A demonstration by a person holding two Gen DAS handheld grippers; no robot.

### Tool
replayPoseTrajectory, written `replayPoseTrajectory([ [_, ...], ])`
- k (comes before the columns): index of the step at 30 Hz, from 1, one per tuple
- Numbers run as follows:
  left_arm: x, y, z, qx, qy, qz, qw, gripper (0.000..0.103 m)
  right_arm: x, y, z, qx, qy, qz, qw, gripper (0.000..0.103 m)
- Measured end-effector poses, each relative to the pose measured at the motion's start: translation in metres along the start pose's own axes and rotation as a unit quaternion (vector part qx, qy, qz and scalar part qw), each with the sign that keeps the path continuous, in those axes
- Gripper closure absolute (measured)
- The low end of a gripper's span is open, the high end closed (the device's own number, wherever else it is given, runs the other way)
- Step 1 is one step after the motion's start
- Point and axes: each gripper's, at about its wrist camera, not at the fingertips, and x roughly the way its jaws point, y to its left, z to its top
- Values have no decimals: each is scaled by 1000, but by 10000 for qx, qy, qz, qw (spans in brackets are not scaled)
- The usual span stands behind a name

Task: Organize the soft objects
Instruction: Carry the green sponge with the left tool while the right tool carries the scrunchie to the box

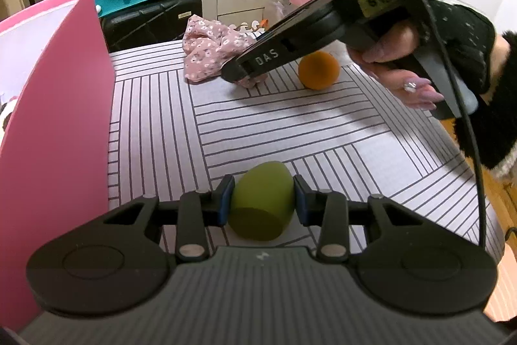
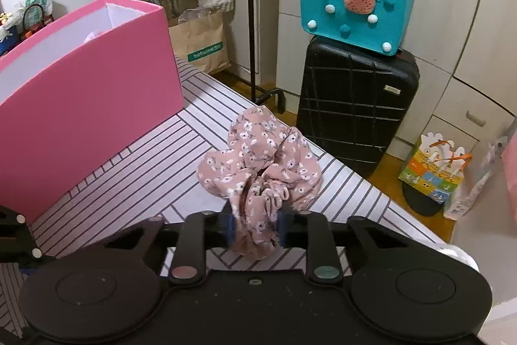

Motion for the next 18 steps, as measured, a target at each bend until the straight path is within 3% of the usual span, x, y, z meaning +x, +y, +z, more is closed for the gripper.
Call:
replayPoseTrajectory([
  [18,-31,5,-2,-253,70,-417,9988,66,-80,59,-29,191,-140,303,9993,81],
])
